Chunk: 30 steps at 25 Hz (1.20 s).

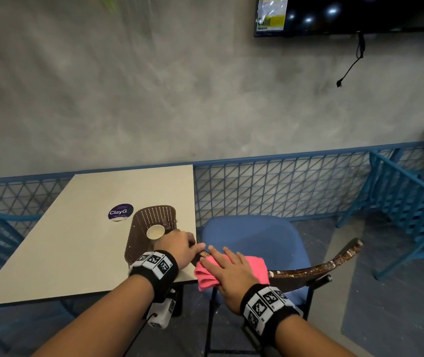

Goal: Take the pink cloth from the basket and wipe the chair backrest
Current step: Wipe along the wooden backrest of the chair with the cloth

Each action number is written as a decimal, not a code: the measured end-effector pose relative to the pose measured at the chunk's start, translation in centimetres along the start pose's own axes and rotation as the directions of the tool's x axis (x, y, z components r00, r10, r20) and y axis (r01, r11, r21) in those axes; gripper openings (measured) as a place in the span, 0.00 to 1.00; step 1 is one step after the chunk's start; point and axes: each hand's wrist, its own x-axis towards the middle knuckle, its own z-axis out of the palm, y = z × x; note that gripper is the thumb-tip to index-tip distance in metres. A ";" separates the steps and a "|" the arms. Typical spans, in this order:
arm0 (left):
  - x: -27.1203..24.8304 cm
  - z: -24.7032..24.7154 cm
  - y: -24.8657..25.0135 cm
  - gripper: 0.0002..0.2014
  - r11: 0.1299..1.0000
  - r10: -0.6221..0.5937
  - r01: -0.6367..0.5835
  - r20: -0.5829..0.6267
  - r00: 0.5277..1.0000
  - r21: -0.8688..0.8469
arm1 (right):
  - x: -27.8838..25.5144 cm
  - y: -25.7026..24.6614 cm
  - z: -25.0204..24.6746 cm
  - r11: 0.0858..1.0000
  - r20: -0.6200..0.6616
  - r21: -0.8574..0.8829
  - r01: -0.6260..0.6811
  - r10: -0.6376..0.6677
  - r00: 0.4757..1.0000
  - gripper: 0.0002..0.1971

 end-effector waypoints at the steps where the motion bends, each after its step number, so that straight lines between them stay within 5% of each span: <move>1: 0.0 0.0 0.0 0.26 1.000 0.001 -0.001 -0.006 1.000 0.013 | -0.2 0.2 0.0 1.000 -0.004 -0.002 0.009 -0.009 1.000 0.36; 30: -0.6 -0.2 1.2 0.20 0.998 -0.008 0.009 -0.015 1.000 0.057 | -0.2 -0.3 0.4 0.995 -0.046 -0.016 -0.099 0.099 0.994 0.37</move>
